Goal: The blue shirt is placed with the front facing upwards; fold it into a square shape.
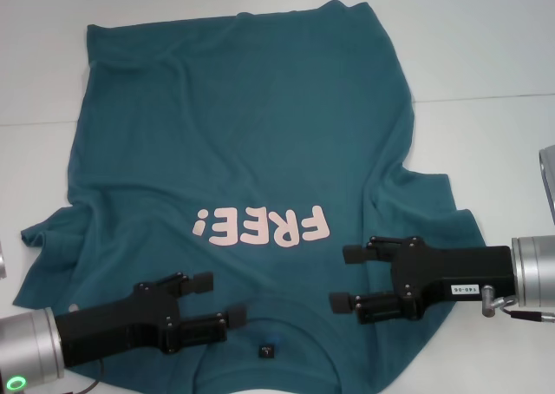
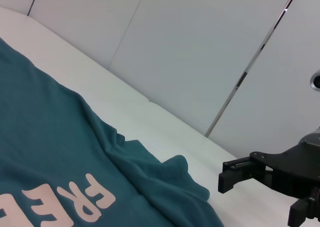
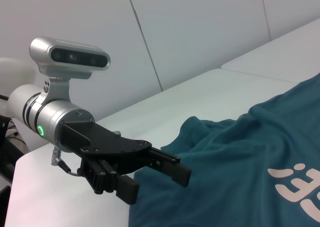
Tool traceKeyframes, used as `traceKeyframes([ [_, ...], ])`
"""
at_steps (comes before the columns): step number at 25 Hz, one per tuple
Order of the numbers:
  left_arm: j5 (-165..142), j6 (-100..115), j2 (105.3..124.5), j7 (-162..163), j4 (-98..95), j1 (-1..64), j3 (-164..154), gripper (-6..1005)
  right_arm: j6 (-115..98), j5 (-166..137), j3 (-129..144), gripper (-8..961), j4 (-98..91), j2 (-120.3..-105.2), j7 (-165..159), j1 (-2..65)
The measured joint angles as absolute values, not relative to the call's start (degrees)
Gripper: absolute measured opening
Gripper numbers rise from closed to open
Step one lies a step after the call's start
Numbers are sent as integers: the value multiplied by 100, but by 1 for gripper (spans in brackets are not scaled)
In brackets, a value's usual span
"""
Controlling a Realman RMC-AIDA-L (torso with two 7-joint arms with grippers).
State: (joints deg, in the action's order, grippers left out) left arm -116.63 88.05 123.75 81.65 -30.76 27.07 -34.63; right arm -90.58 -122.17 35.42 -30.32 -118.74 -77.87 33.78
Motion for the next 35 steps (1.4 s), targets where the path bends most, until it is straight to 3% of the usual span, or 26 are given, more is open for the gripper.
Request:
traceKeyframes([
  [20,-11663,8520,12366,8258,-3079,2742,-3069,949,-9043,-12217,3540,944,-3032,-11874,-7787,3402],
  [35,-11716,7275,12207,8960,-3486,2457,-2085,948,-9034,-12129,3413,944,-3028,-11875,-7793,3377],
])
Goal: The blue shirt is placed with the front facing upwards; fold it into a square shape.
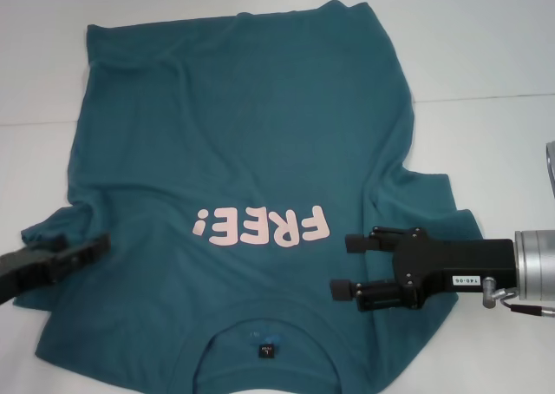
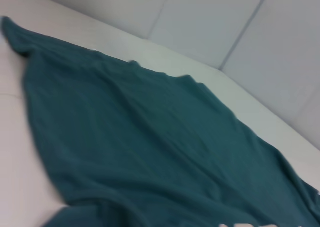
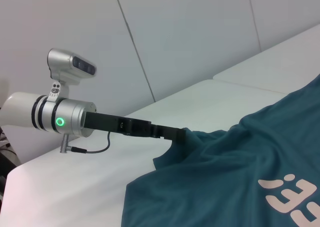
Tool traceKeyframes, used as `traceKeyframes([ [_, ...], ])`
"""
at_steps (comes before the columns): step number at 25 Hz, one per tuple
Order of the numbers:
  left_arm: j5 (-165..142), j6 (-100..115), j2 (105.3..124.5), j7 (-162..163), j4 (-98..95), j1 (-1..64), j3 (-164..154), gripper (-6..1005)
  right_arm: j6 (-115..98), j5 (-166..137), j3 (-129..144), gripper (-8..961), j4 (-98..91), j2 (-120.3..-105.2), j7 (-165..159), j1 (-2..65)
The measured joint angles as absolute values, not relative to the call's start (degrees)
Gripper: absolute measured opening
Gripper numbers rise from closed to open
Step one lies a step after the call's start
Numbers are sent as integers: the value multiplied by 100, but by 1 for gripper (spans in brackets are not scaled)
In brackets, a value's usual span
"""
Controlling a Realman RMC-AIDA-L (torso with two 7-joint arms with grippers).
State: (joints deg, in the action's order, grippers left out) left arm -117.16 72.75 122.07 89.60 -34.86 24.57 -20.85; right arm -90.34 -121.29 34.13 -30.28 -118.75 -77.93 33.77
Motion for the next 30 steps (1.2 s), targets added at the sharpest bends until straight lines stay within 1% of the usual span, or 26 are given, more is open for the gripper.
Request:
traceKeyframes([
  [11,-11717,6923,12182,8985,-3603,2417,-1845,947,-9037,-12073,3410,945,-3023,-11883,-7810,3368],
  [30,-11723,6635,12204,8963,-3578,2462,-2253,946,-9035,-12057,3334,945,-3033,-11854,-7867,3338],
])
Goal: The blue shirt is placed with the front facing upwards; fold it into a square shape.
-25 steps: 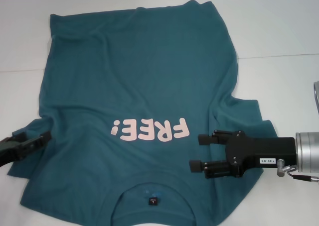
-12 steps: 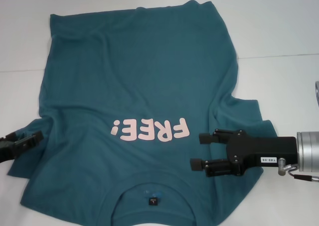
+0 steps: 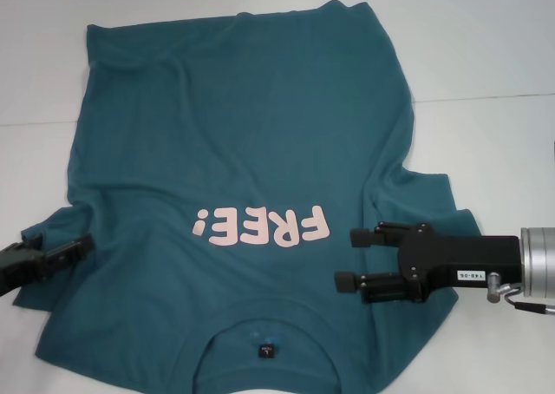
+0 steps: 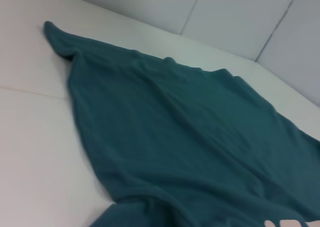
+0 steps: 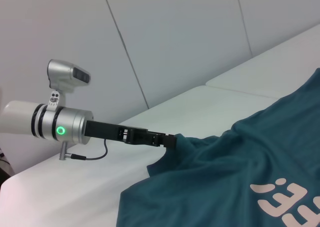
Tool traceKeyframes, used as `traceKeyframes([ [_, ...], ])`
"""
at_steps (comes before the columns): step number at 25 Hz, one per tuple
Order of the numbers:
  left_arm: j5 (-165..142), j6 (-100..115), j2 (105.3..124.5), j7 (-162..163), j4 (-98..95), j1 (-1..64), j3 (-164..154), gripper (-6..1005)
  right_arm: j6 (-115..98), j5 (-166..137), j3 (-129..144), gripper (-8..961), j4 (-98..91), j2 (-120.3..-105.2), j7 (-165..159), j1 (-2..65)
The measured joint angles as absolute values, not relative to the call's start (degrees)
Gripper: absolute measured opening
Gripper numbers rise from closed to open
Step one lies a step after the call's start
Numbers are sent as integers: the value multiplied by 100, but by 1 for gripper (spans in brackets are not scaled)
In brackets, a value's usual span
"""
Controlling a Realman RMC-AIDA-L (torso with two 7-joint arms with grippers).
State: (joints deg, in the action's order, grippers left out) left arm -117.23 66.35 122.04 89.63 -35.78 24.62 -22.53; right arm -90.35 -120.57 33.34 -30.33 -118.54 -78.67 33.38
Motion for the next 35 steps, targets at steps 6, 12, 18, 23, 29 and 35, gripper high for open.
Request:
traceKeyframes([
  [6,-11726,6735,12207,8968,-3600,2452,-2262,946,-9058,-12058,3322,945,-3033,-11847,-7866,3338],
  [12,-11742,6737,12208,8964,-3611,2452,-2269,945,-9060,-12058,3313,945,-3032,-11855,-7866,3341],
  [18,-12073,6617,12201,9091,-3726,2474,-2272,914,-9061,-12059,3264,944,-3032,-11856,-7866,3359],
  [23,-12166,6617,12215,9186,-3779,2489,-2271,757,-9059,-12019,3261,944,-3032,-11856,-7857,3365],
  [29,-12166,6614,12217,9190,-3809,2493,-2268,490,-9070,-11992,3260,945,-3032,-11856,-7856,3340],
  [35,-12124,6604,12223,9193,-3816,2519,-2262,271,-9072,-11988,3260,945,-3032,-11856,-7857,3335],
])
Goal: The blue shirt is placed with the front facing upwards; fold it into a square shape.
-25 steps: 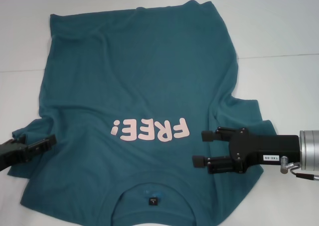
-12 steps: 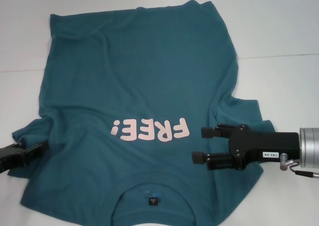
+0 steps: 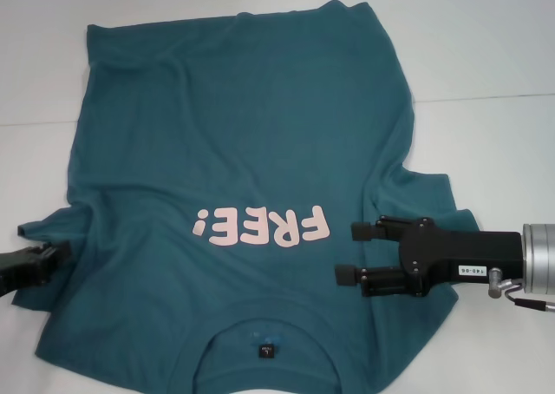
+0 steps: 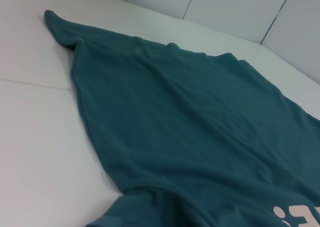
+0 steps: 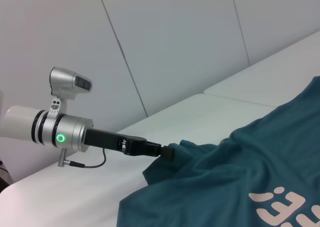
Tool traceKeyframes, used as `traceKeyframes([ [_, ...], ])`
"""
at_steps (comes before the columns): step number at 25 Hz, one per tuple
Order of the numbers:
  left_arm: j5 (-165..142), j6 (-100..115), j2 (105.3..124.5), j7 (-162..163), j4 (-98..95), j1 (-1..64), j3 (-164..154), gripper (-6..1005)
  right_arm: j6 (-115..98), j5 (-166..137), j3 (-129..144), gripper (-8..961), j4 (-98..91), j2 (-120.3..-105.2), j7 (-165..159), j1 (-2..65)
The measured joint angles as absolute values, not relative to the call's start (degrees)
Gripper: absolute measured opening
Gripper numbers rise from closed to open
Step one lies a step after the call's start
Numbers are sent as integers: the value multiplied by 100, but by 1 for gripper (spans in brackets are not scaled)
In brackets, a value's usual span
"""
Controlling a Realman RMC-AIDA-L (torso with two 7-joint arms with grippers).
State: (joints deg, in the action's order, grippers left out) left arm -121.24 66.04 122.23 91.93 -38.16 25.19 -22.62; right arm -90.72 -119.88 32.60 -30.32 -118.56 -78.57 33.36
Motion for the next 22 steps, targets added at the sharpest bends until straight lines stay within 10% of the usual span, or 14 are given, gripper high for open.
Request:
traceKeyframes([
  [4,-12146,6601,12226,9193,-3807,2542,-2264,81,-9065,-11988,3261,945,-3032,-11856,-7855,3331],
  [22,-12129,6522,12193,9263,-3896,2549,-2219,20,-9038,-11988,3261,945,-3032,-11873,-7856,3330],
])
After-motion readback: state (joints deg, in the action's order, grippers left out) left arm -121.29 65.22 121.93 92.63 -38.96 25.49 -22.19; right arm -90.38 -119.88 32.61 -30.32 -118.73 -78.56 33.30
